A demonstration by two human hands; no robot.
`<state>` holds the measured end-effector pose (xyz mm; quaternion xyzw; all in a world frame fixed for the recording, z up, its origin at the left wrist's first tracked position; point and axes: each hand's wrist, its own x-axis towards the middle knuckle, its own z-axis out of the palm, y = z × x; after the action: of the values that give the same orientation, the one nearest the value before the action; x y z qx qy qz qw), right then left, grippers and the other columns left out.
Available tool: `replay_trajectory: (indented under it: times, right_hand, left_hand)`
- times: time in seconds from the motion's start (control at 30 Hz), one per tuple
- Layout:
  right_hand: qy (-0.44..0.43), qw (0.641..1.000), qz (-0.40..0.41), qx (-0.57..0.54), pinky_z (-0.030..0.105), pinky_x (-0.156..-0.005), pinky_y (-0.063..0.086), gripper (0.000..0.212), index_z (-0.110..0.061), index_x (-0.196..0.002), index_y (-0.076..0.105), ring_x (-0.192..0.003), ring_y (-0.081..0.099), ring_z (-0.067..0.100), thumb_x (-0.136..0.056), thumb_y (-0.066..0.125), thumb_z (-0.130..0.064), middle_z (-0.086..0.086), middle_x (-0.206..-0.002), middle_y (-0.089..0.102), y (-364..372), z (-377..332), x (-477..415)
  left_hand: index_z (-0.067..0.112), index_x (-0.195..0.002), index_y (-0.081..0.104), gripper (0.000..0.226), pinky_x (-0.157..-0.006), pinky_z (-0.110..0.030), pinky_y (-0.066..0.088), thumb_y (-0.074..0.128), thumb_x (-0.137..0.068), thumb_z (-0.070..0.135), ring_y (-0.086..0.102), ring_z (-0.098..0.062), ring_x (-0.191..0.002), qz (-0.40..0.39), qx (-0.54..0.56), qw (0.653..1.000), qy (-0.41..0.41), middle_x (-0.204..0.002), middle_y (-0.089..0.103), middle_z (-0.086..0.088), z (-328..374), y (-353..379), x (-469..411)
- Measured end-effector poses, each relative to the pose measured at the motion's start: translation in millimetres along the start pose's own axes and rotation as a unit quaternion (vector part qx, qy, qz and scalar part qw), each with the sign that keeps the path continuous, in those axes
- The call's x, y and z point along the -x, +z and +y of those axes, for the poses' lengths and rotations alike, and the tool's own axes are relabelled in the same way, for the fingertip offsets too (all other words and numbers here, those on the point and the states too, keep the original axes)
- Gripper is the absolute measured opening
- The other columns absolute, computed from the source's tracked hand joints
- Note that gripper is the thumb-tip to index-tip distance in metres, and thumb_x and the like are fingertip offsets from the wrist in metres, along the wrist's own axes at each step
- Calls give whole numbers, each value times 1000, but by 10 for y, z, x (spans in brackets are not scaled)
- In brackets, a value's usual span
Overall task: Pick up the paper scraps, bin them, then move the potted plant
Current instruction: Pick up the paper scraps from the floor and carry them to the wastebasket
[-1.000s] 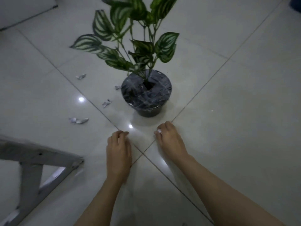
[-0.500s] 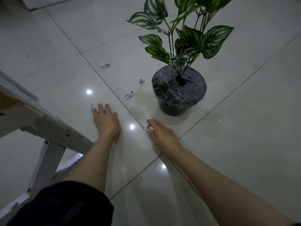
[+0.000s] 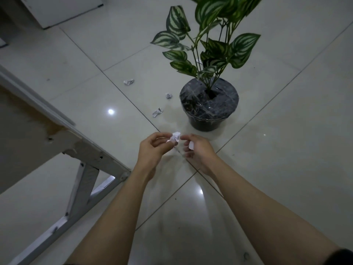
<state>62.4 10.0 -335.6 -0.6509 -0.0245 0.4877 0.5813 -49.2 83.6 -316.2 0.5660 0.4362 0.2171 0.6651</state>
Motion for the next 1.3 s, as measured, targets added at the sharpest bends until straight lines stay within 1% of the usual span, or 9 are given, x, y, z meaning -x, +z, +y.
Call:
replay_trajectory:
  times: [0.13,0.23,0.4,0.5,0.63,0.77,0.97,1.17,1.3]
  right_hand:
    - [52,989,-37,-136,25,-60,41,45,-5,-101,59,-72,55,19,-99,29,-38,10,-91,59,36,-117,125]
    - [73,973,-70,-210,36,-88,50,70,2,-128,47,-102,59,28,-95,25,-55,20,-118,59,88,-175,178]
    - [82,962,-128,-226,35,-85,50,85,-6,-103,56,-101,61,22,-78,21,-79,14,-105,64,219,-290,237]
    - [92,966,-119,-211,40,-108,38,97,-14,-126,44,-126,48,23,-68,21,-87,10,-125,54,304,-354,223]
    - [91,973,-146,-157,48,-122,6,101,-12,-132,41,-133,39,16,-69,14,-87,5,-119,53,448,-446,284]
    - [94,989,-72,-89,47,-121,16,81,-9,-147,26,-144,26,19,-90,18,-65,9,-155,30,480,-580,459]
    - [54,965,225,-126,44,-71,58,68,-7,-138,27,-67,63,29,-90,46,-52,25,-123,57,149,-561,316]
    - [8,964,225,-143,41,-52,57,27,-15,-114,29,-51,60,29,-98,38,-35,29,-113,60,-81,-664,-40]
    - [-26,961,266,-78,41,-53,57,25,-14,-107,28,-40,52,24,-98,37,-35,23,-91,59,-303,-683,-107]
  left_hand:
    - [14,-91,73,15,-69,-17,55,73,-77,9,67,-3,-68,-21,-113,992,54,-77,73,1,115,11,18]
    - [13,-90,76,13,-67,-11,49,71,-78,11,65,-2,-70,14,-197,974,112,-81,74,-1,169,82,83]
    - [15,-106,73,23,-80,-12,49,60,-87,12,65,-3,-92,16,-199,969,143,-106,73,1,266,185,243]
    - [15,-112,70,27,-75,3,41,63,-86,20,62,3,-94,26,-159,980,118,-109,71,2,340,170,257]
    - [18,-102,75,22,-71,-11,49,69,-81,20,67,-7,-79,83,-108,987,91,-82,75,-3,416,45,171]
    - [14,-91,76,14,-65,-9,52,71,-78,14,67,-7,-71,99,-77,990,58,-75,71,5,397,-24,90]
    - [13,-88,73,10,-92,-37,52,71,-79,13,66,-26,-94,184,-57,981,-13,-83,65,-2,270,108,-85]
    - [18,-88,71,9,-90,-36,52,69,-80,16,66,-25,-93,177,-49,983,-3,-80,65,4,323,411,-268]
    - [10,-119,63,31,-89,-31,53,61,-88,14,63,-15,-85,109,3,994,13,-112,65,-12,399,640,-364]
